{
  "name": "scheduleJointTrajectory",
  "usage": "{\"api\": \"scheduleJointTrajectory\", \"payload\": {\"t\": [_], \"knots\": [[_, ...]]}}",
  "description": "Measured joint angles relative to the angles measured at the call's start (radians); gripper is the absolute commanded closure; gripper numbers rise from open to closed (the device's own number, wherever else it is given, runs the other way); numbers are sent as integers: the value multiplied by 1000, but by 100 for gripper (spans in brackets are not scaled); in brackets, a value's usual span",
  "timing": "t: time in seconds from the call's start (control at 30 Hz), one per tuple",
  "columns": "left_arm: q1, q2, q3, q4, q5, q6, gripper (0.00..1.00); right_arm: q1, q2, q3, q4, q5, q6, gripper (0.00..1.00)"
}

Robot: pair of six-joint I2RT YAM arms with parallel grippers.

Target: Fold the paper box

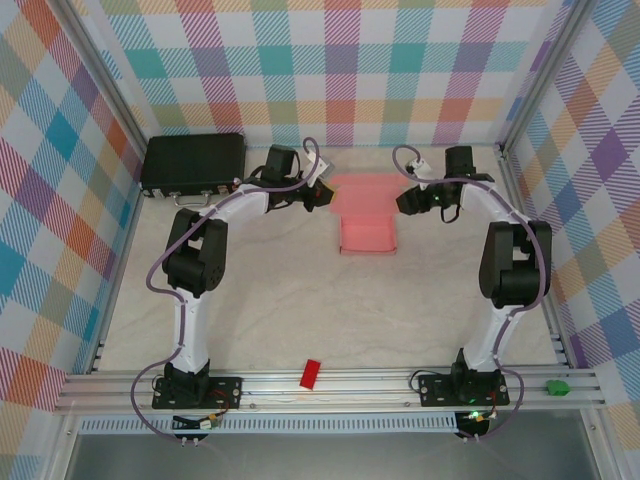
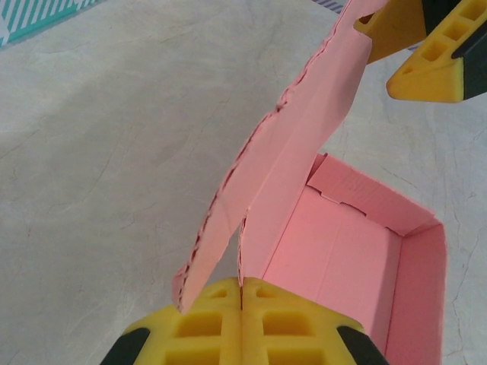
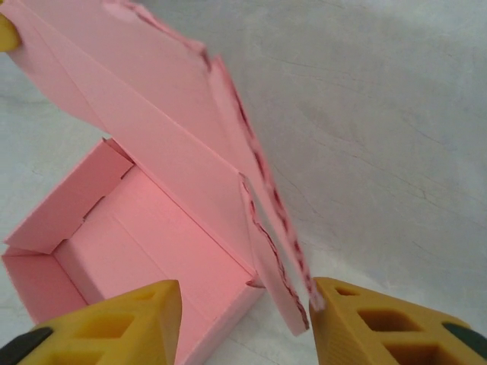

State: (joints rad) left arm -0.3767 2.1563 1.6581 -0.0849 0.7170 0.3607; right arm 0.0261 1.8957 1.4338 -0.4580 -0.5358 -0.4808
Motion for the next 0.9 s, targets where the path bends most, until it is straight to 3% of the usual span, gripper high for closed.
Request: {"api": "scheduleJointTrajectory", "payload": {"t": [0.37,0.7,0.9], "knots": [[0,5,9,1,-5,-26,100,0,0,14,-29,-10,24,80],[-2,5,-1,38,-53,-105,100,50,-43,-32,8,125,48,81],[-9,2,-18,73,-89,-130,100,77,-61,-35,25,198,80,87]]}}
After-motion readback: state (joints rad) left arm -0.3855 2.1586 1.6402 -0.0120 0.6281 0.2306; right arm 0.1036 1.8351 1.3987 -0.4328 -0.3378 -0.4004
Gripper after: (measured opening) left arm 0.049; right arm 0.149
